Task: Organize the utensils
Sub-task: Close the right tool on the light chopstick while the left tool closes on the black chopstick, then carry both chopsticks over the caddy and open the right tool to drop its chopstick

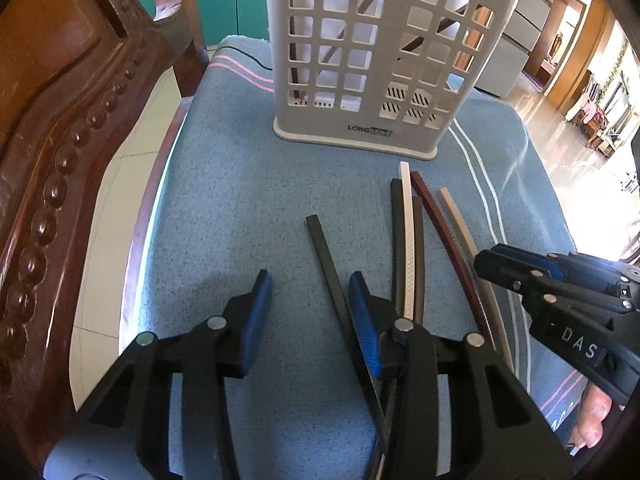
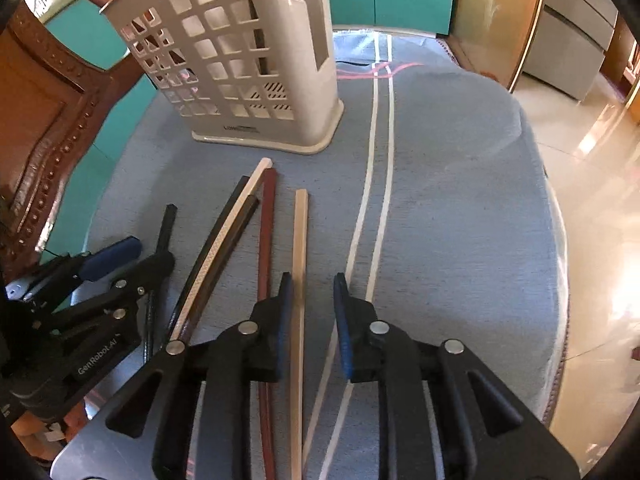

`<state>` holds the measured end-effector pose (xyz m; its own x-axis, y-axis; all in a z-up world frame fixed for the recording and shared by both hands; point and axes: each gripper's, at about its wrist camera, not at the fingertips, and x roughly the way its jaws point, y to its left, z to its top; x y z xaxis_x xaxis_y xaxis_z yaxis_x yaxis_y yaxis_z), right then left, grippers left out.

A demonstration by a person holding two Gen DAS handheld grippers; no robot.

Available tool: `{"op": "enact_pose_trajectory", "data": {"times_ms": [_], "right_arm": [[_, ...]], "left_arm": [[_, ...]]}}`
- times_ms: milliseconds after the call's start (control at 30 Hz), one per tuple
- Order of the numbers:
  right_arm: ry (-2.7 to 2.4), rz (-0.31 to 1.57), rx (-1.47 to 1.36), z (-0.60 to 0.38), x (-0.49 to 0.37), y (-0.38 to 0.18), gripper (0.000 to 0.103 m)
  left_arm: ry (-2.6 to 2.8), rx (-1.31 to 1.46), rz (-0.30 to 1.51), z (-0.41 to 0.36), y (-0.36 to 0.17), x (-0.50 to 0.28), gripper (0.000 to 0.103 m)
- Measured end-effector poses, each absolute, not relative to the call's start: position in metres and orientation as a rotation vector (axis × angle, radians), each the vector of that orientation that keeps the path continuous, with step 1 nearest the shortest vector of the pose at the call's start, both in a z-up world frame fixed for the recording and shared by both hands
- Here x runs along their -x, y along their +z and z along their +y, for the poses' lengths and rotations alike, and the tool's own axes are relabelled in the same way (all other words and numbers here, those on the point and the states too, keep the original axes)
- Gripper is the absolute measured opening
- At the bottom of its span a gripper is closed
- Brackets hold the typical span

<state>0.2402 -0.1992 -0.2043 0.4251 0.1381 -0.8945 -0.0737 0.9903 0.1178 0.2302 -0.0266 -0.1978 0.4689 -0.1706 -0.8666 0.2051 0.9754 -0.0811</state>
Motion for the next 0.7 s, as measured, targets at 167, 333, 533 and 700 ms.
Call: {"op": "enact_pose_trajectory", "data": {"times_ms": [167, 333, 533, 700], "right_arm": [[0.1, 1.115, 0.063, -0.176, -0.253, -0.207, 0.026], [0.134, 1.098, 0.022, -0.172, -0.255, -0.207, 0.006], [0.15, 0.965, -0.072, -0.2, -0.234, -0.167, 0.006], [0.19, 0.82, -0.081, -0.22, -0.198, -0.098, 0.006]], "left_arm": [[-0.213, -0.041, 1.09, -0.028, -0.199, -0.242, 0.041], [-0.162, -0.056, 1.115, -0.035, -0.197, -0.251, 0.032], [-0.198, 0.07, 1.107, -0.016, -0.186, -0.252, 0.007], [-0.246, 0.112, 1.006, -0.005, -0.137, -0.236, 0.007]]}}
